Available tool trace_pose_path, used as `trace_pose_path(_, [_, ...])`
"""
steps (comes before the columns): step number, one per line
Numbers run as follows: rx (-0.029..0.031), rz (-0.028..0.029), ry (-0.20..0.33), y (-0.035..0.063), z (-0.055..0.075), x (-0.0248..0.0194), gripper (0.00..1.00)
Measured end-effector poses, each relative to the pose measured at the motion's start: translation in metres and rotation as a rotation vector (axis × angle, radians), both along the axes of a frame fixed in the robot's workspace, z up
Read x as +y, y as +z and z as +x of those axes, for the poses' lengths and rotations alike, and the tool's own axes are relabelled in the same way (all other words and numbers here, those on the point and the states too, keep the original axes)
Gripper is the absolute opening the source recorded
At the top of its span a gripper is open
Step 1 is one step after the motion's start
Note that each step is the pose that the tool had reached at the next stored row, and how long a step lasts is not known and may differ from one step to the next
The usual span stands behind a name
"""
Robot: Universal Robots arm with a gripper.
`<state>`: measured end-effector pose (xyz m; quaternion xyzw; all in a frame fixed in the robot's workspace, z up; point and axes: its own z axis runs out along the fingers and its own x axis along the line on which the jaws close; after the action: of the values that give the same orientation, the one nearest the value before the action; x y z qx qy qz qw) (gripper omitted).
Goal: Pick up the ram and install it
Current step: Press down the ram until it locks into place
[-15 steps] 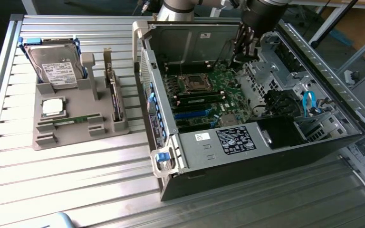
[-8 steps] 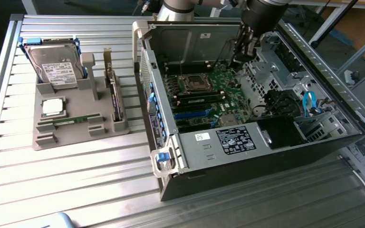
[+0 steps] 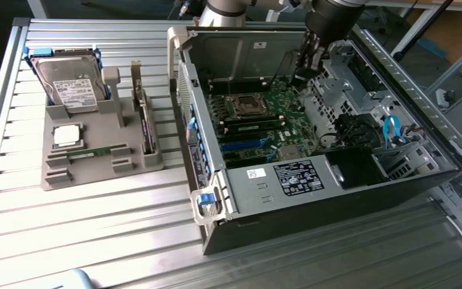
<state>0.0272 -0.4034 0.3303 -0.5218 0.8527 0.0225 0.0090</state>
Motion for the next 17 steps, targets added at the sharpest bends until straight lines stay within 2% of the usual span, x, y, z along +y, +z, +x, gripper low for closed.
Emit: trace_pose_path(17, [0.0, -0.0001, -0.118, -0.0001, -0.0002, 0.0005, 0.11])
